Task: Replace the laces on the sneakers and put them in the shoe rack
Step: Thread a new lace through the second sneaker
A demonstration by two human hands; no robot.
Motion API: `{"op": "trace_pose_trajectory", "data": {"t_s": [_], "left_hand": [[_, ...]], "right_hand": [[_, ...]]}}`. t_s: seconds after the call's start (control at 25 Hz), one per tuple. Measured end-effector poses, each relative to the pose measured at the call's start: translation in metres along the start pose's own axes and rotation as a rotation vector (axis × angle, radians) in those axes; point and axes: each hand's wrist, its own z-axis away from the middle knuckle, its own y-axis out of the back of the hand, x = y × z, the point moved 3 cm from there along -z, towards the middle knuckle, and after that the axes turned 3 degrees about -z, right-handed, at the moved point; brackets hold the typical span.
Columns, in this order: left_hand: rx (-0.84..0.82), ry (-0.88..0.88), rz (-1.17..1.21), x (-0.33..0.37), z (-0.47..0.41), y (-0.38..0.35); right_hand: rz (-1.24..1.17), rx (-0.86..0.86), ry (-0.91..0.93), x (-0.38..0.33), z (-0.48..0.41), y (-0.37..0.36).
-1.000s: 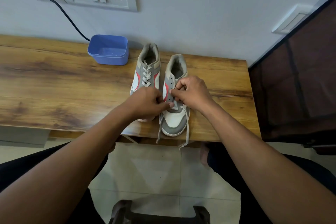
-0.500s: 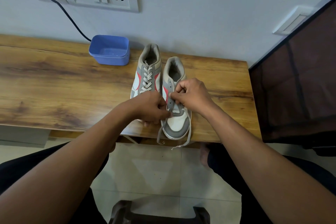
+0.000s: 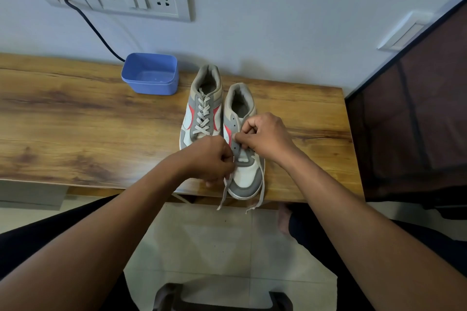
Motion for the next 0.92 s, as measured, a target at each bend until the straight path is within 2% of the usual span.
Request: {"op": "trace_pose_trajectory", "data": {"t_s": [0.24,0.48,0.56,0.64,0.72,0.84,0.88,0.92], "left_hand": [[-0.091,0.021,0.056,-0.001,0.004,0.004],[-0.046,0.082,0.055,-0.004,0.011,0.008],[-0.024,0.087,0.102,-0.007,0.016,0.013],[-0.012,0.063,0.166,-0.006,0.019,0.012],[-0.061,0.012,0.224,-0.002,0.021,0.009],[-0.205,-0.035,0.192,-0.002,0.024,0.011],[-0.180,-0.028,0.165,-0.005,0.022,0.015],[-0.086,-0.025,0.141,-0.007,0.019,0.021]], "right_hand": [[0.025,0.006,0.000,-0.004,0.003,-0.003],[-0.013,-0.051,-0.041,-0.014,0.011,0.015],[-0.012,-0.046,-0.098,-0.015,0.019,0.023],[-0.041,-0.128,-0.176,-0.016,0.030,0.017],[-0.066,-0.198,-0.234,-0.017,0.040,0.001],[-0.001,-0.188,-0.243,-0.016,0.043,-0.009],[0.008,-0.192,-0.238,-0.016,0.042,-0.010],[0.004,-0.199,-0.237,-0.016,0.042,-0.009]]}}
